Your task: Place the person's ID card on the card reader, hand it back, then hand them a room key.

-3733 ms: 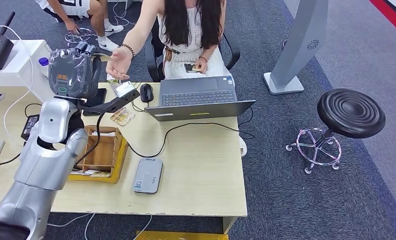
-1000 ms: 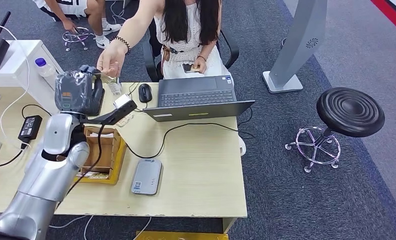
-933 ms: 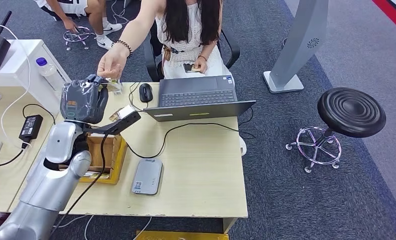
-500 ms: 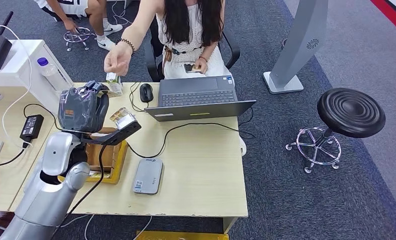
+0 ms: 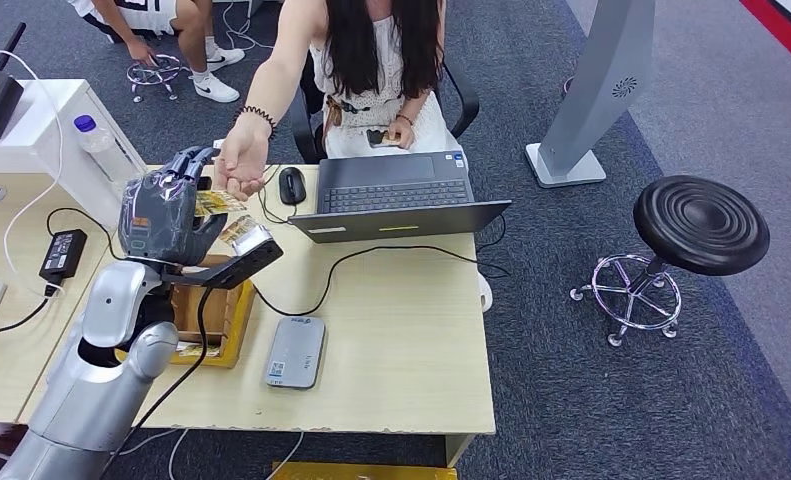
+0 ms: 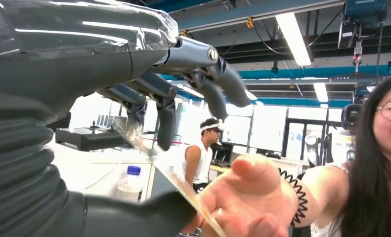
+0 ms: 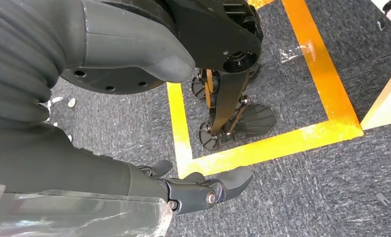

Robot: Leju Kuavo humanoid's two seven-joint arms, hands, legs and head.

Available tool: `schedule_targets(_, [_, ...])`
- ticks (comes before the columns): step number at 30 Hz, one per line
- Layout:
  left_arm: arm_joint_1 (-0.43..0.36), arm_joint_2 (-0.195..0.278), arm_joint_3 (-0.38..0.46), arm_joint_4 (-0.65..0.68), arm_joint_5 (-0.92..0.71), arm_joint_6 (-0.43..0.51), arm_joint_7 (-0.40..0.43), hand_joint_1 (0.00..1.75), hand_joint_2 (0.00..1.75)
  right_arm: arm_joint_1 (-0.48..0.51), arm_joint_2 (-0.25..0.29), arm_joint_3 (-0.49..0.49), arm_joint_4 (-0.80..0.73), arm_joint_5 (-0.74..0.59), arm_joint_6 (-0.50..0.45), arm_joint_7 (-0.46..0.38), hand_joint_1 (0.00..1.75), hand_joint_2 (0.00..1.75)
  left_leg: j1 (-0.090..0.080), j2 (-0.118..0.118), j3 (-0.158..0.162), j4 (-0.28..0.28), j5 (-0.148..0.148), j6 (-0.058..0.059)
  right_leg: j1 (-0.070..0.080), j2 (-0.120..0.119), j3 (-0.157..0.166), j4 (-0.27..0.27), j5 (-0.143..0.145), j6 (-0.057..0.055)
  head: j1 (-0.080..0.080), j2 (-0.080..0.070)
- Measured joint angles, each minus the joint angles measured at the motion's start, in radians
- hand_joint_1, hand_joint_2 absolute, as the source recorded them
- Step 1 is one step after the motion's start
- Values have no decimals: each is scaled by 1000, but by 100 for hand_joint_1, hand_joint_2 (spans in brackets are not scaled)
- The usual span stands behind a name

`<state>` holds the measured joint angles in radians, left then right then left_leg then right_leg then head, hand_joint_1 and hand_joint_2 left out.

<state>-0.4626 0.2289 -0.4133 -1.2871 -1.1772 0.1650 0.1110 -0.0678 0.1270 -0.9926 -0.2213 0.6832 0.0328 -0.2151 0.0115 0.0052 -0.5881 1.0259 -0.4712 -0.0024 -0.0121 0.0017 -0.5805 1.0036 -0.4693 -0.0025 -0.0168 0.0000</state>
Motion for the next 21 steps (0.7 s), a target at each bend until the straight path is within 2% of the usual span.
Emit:
schedule_targets(8, [-6,-1,0,1,8,1,0,0,175,0,0,0,0,1,0,1,0,175,0,0,0,0,0,0,0,0,0,0,0,0,0,0])
schedule_targets(21, [-40,-30,0,39,16,9,0,0,175,0,0,-4,0,5,-2,3,0,175,0,0,0,0,0,0,0,0,0,0,0,0,0,0])
